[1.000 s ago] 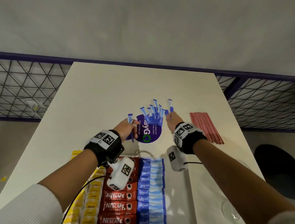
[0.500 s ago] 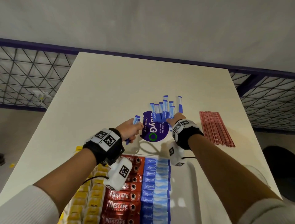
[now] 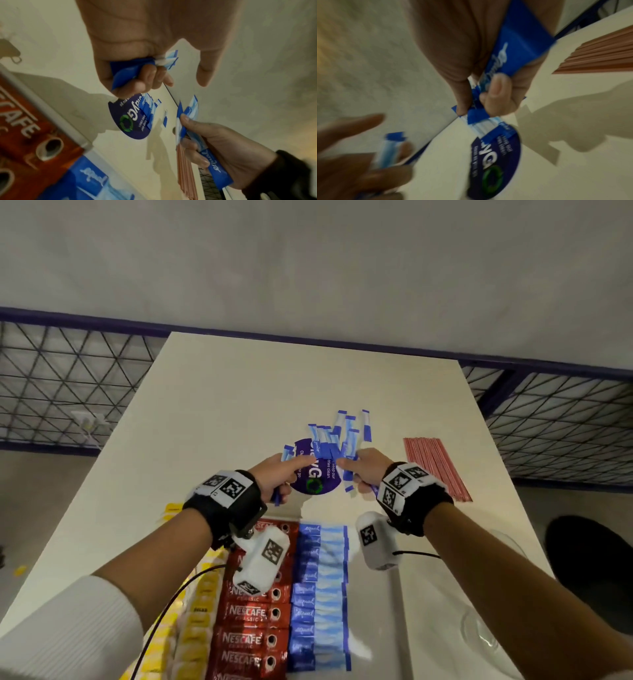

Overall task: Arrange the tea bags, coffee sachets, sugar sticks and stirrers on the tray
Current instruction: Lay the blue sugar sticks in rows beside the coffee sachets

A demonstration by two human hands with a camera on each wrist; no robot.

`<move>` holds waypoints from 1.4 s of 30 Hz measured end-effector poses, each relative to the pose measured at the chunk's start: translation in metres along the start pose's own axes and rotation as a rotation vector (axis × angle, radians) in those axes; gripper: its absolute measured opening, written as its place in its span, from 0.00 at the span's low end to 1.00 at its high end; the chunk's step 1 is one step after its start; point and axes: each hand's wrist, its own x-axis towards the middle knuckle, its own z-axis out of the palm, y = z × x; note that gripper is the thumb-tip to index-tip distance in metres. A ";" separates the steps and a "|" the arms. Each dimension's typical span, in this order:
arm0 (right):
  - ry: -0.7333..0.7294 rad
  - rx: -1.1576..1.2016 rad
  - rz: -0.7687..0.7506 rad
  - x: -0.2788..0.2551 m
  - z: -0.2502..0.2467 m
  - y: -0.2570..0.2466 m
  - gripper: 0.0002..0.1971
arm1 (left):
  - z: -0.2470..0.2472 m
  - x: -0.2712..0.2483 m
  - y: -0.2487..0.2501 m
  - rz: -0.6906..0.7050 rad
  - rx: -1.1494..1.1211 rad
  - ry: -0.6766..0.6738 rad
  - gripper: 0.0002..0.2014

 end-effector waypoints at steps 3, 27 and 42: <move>-0.118 0.053 -0.106 -0.034 0.018 -0.011 0.11 | 0.013 -0.008 -0.006 0.007 0.017 0.014 0.24; -0.149 0.491 -0.287 -0.113 0.048 0.040 0.08 | 0.045 -0.089 -0.096 0.082 -0.307 0.075 0.14; 0.033 0.374 -0.228 -0.151 0.072 0.071 0.11 | 0.036 -0.122 -0.109 0.043 -0.068 0.005 0.16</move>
